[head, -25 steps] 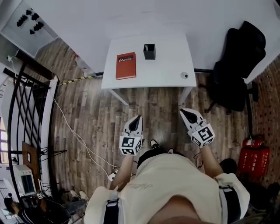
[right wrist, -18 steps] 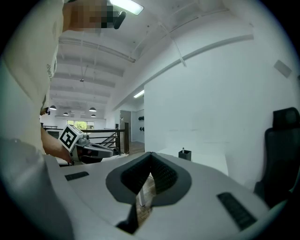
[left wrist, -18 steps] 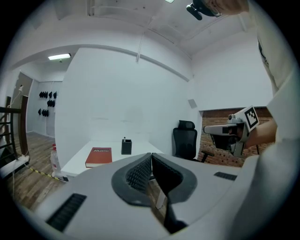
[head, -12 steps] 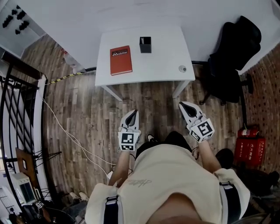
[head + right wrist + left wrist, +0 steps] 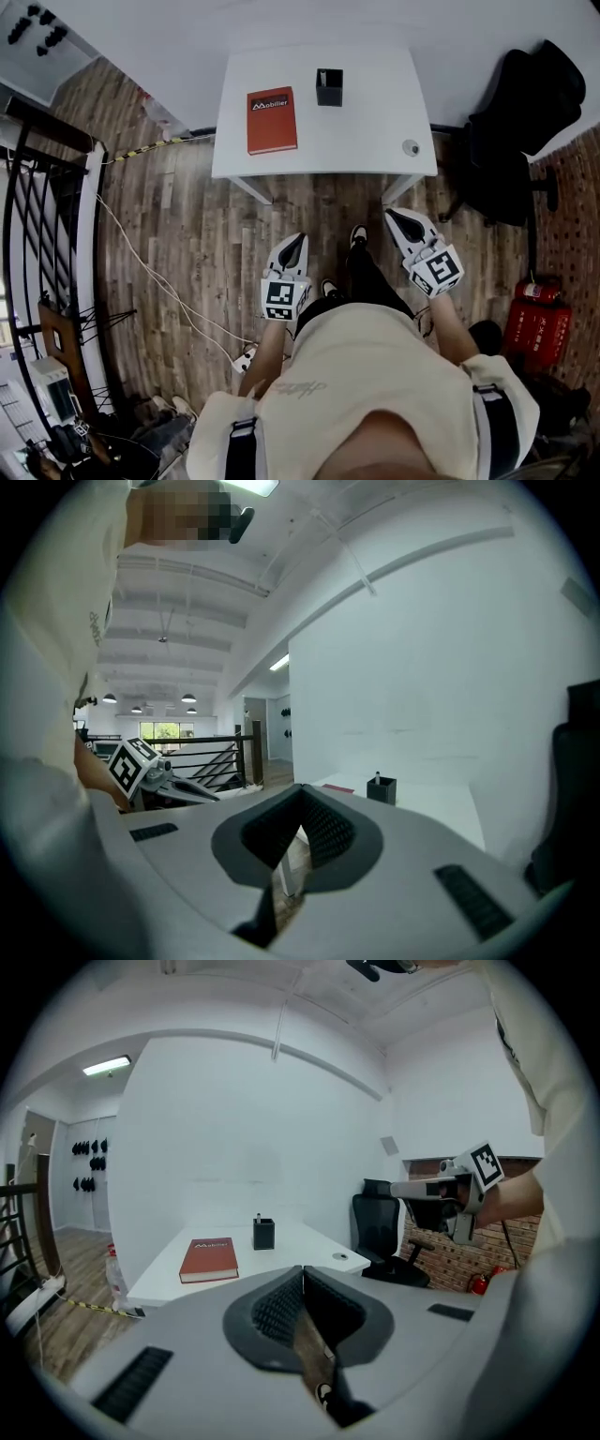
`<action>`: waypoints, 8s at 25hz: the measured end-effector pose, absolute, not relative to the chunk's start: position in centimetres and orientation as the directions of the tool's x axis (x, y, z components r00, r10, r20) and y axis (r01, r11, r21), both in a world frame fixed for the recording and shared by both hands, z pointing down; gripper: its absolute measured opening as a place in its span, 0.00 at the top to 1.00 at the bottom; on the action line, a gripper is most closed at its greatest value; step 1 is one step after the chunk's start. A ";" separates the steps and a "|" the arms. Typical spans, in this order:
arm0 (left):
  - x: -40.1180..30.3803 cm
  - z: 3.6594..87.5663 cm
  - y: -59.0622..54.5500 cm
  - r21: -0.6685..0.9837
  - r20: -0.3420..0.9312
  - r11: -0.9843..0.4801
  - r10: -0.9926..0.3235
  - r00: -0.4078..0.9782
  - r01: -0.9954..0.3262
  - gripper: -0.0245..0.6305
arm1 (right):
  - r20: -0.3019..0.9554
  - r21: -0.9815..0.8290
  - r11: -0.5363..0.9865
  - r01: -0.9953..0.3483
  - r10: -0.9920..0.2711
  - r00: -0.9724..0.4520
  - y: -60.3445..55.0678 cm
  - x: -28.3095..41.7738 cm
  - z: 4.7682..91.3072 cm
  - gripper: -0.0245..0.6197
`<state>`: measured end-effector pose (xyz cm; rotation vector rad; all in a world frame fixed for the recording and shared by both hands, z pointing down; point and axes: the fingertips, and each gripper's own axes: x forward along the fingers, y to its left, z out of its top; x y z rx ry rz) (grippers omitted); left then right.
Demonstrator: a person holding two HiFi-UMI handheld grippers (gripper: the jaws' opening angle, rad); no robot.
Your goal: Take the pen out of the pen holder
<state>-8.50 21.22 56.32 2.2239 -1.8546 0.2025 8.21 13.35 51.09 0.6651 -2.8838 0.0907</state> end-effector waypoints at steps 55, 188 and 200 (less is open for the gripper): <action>-24.1 52.4 -17.2 0.113 0.161 -0.274 -0.943 0.289 -0.955 0.93 | 0.177 0.062 0.849 -0.526 -0.528 -0.831 -22.6 -6.5 48.1 0.95; -20.1 49.4 -22.9 0.008 0.228 -0.298 -0.929 0.292 -0.955 0.83 | 0.104 -0.029 0.875 -0.483 -0.478 -0.872 -26.0 -2.4 47.4 0.95; -20.8 48.9 -22.1 0.013 0.212 -0.290 -0.934 0.286 -0.957 0.83 | 0.103 -0.002 0.877 -0.481 -0.478 -0.872 -25.1 -2.7 46.9 0.95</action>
